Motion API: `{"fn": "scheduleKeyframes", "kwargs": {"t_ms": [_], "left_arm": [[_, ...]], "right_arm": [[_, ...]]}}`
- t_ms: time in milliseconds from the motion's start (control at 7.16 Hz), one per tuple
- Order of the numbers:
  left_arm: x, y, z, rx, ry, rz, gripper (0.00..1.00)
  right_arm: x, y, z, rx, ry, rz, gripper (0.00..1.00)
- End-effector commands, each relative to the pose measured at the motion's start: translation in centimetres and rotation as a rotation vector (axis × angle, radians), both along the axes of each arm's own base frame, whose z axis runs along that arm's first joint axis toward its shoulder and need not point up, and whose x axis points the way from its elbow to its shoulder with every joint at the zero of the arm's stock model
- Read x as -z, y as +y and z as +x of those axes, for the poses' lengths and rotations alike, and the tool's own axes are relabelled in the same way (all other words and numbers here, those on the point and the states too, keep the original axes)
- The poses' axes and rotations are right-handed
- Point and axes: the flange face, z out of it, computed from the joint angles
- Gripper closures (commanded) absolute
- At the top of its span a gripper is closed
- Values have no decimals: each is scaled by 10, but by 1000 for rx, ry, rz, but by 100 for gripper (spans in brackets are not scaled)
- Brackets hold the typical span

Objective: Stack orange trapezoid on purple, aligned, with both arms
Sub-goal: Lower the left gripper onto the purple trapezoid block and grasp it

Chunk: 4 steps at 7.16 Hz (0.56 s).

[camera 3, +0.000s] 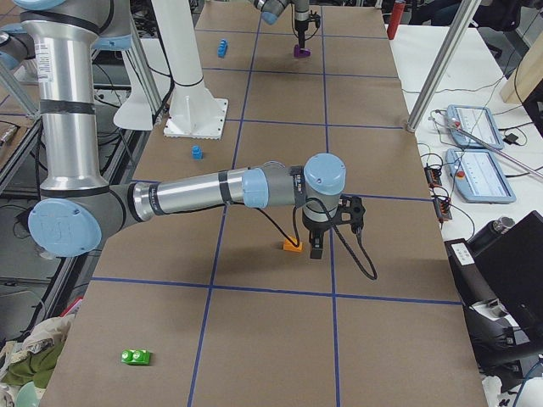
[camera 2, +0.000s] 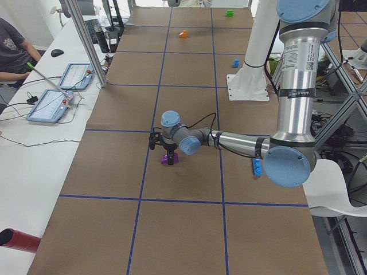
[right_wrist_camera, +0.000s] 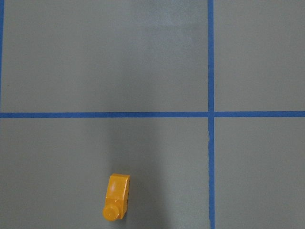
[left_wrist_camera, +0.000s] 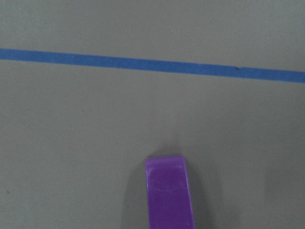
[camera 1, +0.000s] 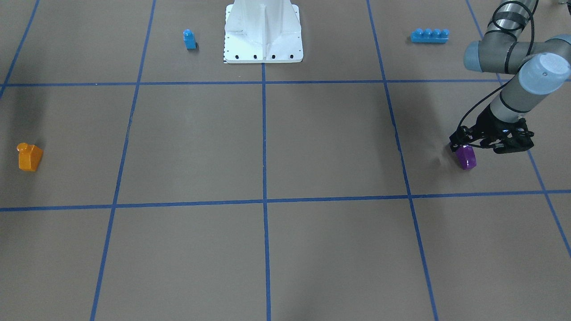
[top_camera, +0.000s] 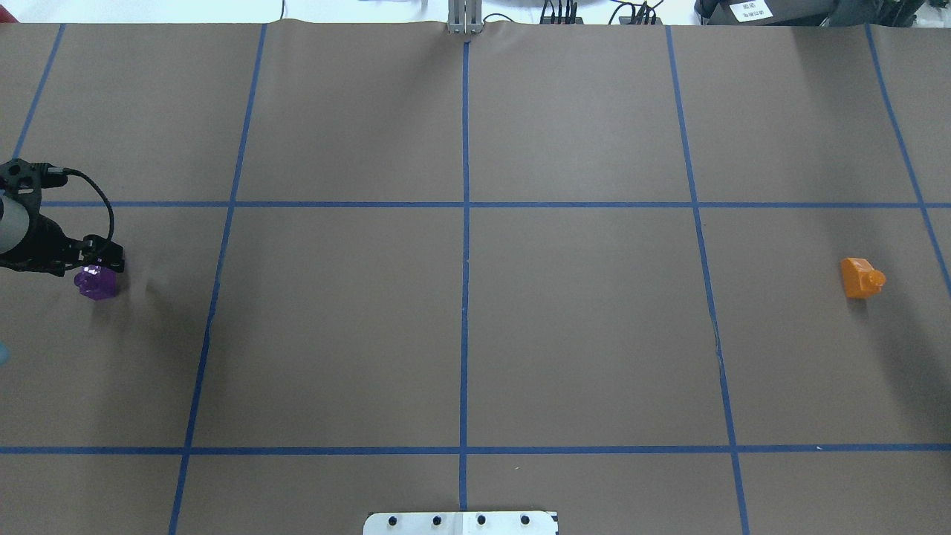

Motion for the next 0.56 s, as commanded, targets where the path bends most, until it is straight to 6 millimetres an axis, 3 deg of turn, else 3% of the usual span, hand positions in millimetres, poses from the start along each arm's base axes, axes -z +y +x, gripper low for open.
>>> {"fn": "scheduleKeyframes", "kwargs": {"t_ms": [0,140,279,419], "left_arm": [[0,4,5,-14,0,8,81],[3,5,4,-16,2,14,100],[17,9,1,-22,20,31,100],[50,16,-3,-68,47,99,100]], "right_arm": [[0,0,0,0,-2,-2,0],[1,0,1,-1,-2,0,0],[0,0,0,-1,-3,-2,0],[8,-2,0,1,-15,13,0]]}}
